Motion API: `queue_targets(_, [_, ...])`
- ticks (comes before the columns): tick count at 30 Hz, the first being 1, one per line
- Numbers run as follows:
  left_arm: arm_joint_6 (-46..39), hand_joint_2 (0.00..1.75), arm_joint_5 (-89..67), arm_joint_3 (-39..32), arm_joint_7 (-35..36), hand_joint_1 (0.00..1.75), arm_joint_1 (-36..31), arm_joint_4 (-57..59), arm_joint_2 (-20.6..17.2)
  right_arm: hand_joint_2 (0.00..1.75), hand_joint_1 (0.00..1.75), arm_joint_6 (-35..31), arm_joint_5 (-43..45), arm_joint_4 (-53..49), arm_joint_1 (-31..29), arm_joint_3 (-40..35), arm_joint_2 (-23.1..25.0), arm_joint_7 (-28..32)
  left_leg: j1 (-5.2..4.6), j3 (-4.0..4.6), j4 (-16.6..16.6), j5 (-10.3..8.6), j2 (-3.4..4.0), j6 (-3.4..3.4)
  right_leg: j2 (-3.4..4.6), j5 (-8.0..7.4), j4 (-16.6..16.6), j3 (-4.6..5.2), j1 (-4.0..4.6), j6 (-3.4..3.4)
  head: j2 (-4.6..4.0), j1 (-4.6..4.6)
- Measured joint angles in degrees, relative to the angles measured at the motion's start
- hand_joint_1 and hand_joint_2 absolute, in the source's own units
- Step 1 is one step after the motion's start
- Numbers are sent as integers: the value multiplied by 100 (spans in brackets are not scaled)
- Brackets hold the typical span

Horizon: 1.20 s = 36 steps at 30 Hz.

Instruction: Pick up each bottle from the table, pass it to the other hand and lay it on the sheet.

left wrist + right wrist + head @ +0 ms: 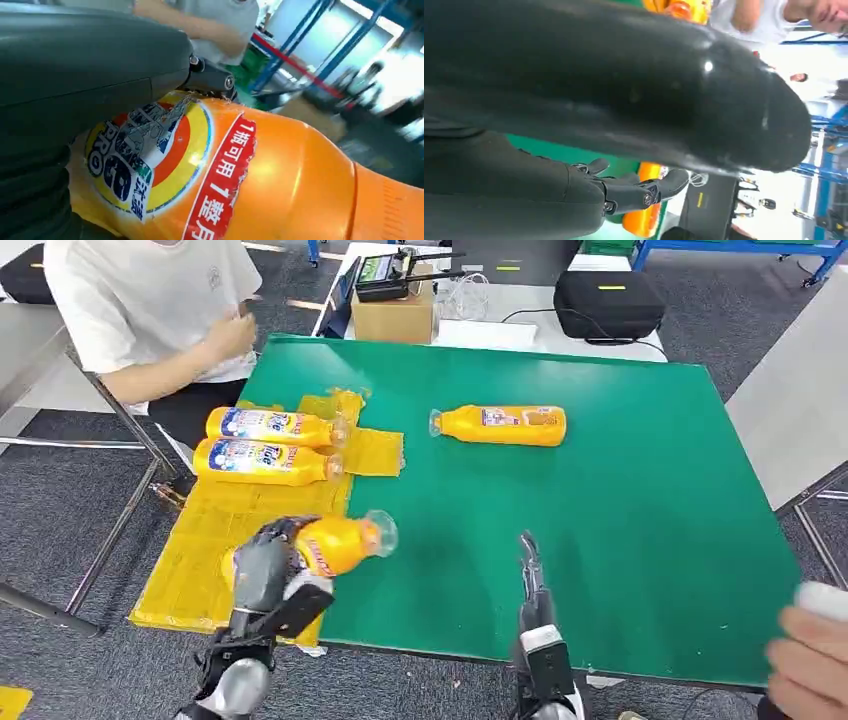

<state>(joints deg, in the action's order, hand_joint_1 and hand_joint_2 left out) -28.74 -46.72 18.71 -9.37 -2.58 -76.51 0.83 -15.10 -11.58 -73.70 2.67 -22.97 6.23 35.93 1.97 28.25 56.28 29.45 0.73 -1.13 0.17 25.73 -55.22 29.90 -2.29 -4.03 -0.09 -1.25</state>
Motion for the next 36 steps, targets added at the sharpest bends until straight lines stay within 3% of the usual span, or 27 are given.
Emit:
queue_targets(10, [203,175,-1094,-378,146,175,-1452,2620,-466,0,0,328,363,92,-52,-116,293,28,2,2,0,-5,-4,-2,-2,0,-5,-6,0,0,0,0])
queue_targets(11, [238,175,-1138,-391,153,93,-1610,2835,-509,0,0,330,380,114,-63,-136,308,37,2,0,0,-5,-4,-2,-2,0,-5,-8,0,0,0,-2])
queue_targets(12, [275,175,-1156,-396,172,0,-1713,2988,-535,0,0,328,398,131,-69,-147,321,44,2,0,0,-5,-5,-2,-2,0,-5,-8,-1,0,0,0])
queue_targets(19, [1352,175,-700,-542,179,0,-2208,3639,-594,0,0,293,577,245,-92,-157,369,116,1,-30,-2,-4,-23,-2,-20,2,-3,-46,-1,1,0,0])
queue_targets(23, [2919,175,636,-811,-140,0,-2286,3603,-656,0,0,428,581,352,-155,-153,376,192,0,-60,-6,-3,-31,-3,-33,6,-2,-87,-3,3,0,2])
queue_targets(28, [4138,175,2112,-1079,-692,0,-2148,3396,-765,0,0,542,560,531,-283,-123,391,343,-1,-82,-7,-4,-32,-3,-34,6,-2,-112,-4,3,0,2])
queue_targets(34, [4355,175,3341,-1313,-920,0,-1691,2683,-748,0,0,327,349,700,-348,-83,400,396,-1,-90,-6,-3,-29,-3,-28,5,-2,-103,-3,2,0,2])
queue_targets(35, [4235,175,3611,-1366,-994,0,-1551,2455,-680,175,0,76,92,708,-347,-92,391,402,-1,-88,-6,-3,-20,-3,-22,5,-2,-95,-3,2,0,-4])
queue_targets(36, [4038,175,4041,-1440,-1107,0,-1332,2127,-590,175,0,-354,-332,724,-343,-123,367,402,-1,-79,-4,-3,-11,-3,-15,4,-2,-77,-1,2,0,-2])
